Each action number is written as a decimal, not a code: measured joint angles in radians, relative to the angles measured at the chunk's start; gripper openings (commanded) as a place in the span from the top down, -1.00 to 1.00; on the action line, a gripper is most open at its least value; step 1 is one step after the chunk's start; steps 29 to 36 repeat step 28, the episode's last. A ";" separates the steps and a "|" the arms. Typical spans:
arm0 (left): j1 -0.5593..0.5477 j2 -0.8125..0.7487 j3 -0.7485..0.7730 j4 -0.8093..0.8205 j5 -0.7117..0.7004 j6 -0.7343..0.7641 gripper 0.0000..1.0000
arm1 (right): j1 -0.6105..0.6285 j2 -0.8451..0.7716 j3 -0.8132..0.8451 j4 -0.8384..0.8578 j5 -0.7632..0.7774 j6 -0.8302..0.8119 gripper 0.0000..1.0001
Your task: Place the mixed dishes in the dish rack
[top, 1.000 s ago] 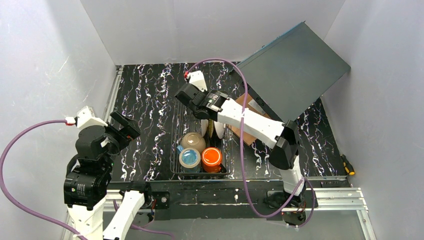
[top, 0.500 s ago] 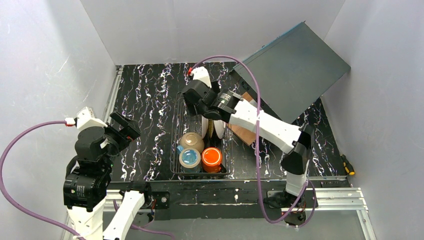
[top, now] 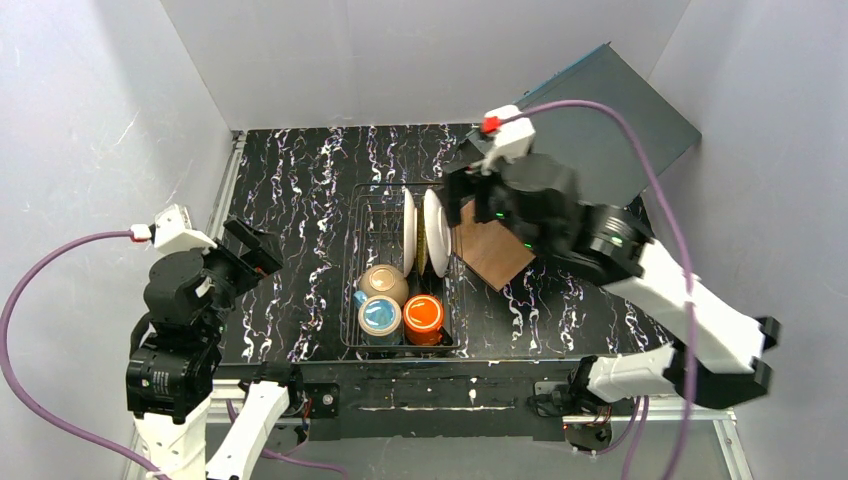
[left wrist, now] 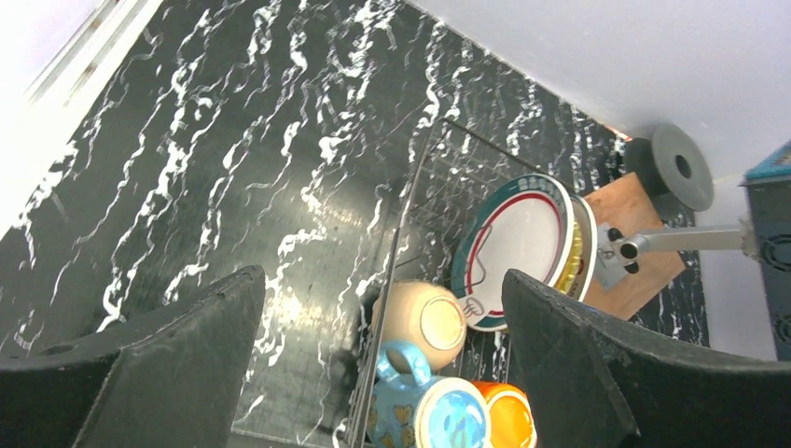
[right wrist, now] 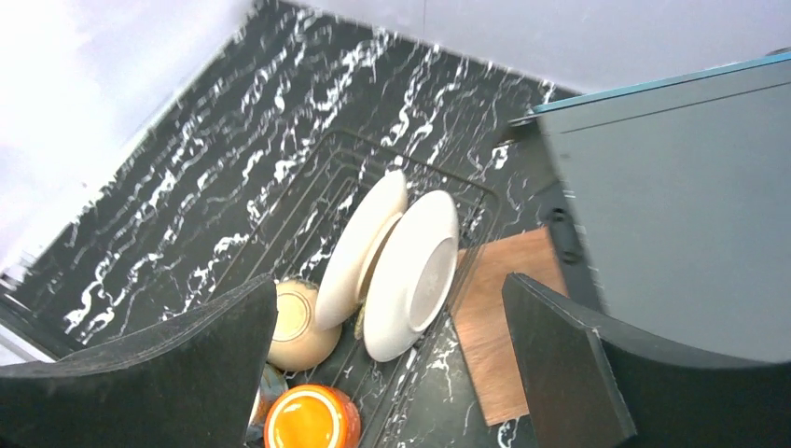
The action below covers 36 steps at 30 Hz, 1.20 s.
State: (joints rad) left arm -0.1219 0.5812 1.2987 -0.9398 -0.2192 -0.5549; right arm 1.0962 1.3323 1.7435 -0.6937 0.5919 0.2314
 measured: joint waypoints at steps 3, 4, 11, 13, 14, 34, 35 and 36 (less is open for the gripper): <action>0.000 0.002 0.008 0.052 0.041 0.045 -0.96 | 0.000 -0.144 -0.063 0.041 0.019 -0.039 -0.97; 0.000 0.002 0.012 0.073 0.059 0.060 -0.96 | 0.000 -0.201 -0.090 0.060 0.030 -0.056 -0.96; 0.000 0.003 0.050 0.209 0.160 0.129 -0.96 | 0.000 -0.452 -0.145 0.097 0.125 -0.133 -0.96; 0.000 0.003 0.064 0.236 0.172 0.142 -0.96 | 0.000 -0.493 -0.143 0.096 0.153 -0.141 -0.96; 0.000 0.002 0.074 0.251 0.175 0.149 -0.96 | 0.000 -0.517 -0.141 0.092 0.171 -0.147 -0.96; 0.000 -0.030 0.131 0.357 0.185 0.134 -0.96 | 0.000 -0.679 -0.206 0.069 0.302 -0.131 -0.97; 0.000 -0.030 0.131 0.357 0.185 0.134 -0.96 | 0.000 -0.679 -0.206 0.069 0.302 -0.131 -0.97; 0.000 -0.030 0.131 0.357 0.185 0.134 -0.96 | 0.000 -0.679 -0.206 0.069 0.302 -0.131 -0.97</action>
